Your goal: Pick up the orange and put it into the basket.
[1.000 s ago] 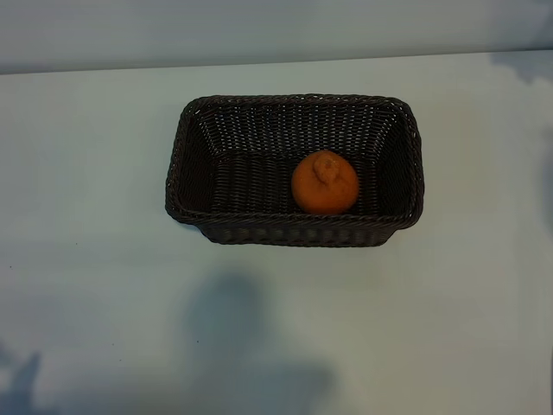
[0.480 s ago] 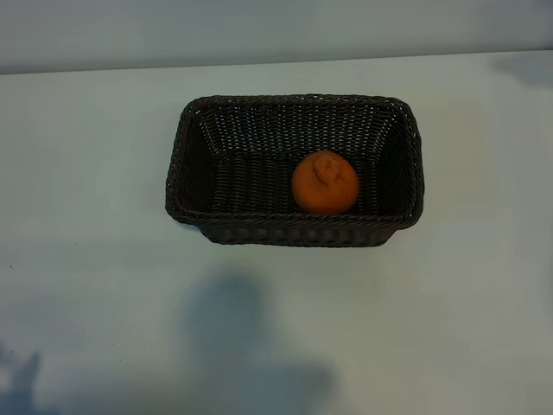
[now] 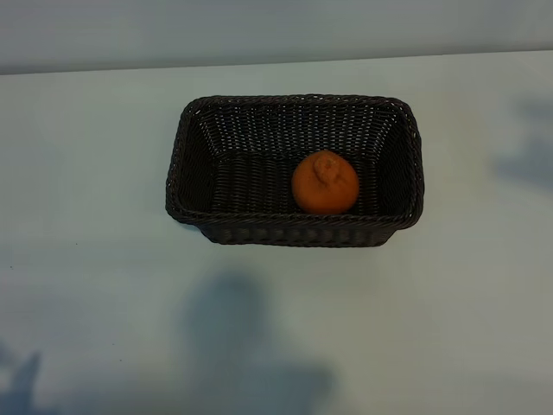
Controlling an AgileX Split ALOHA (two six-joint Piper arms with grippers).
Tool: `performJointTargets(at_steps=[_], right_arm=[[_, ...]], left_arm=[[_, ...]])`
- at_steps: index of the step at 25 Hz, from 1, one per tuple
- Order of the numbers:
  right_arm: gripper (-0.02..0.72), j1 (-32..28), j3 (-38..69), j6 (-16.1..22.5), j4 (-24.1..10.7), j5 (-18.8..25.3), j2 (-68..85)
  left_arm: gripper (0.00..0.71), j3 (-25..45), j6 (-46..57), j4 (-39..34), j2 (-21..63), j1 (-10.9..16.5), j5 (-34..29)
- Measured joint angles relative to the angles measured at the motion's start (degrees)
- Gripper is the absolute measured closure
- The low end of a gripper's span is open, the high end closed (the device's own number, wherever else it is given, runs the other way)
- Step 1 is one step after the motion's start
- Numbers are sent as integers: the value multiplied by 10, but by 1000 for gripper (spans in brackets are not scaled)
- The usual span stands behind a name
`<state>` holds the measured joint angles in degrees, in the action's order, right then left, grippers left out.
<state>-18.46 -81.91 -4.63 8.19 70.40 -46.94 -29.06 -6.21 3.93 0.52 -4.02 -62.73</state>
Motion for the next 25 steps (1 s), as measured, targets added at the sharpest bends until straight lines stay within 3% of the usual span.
performJointTargets(at_steps=[7, 15, 25], right_arm=[[205, 2, 97, 0, -51, 0, 180], [205, 71, 241, 30, -66, 1, 311], [205, 77, 381, 46, -77, -6, 458]], left_arm=[[117, 0, 0, 0, 0, 0, 0], [117, 0, 1, 0, 0, 0, 0], [117, 0, 1, 0, 0, 0, 0]])
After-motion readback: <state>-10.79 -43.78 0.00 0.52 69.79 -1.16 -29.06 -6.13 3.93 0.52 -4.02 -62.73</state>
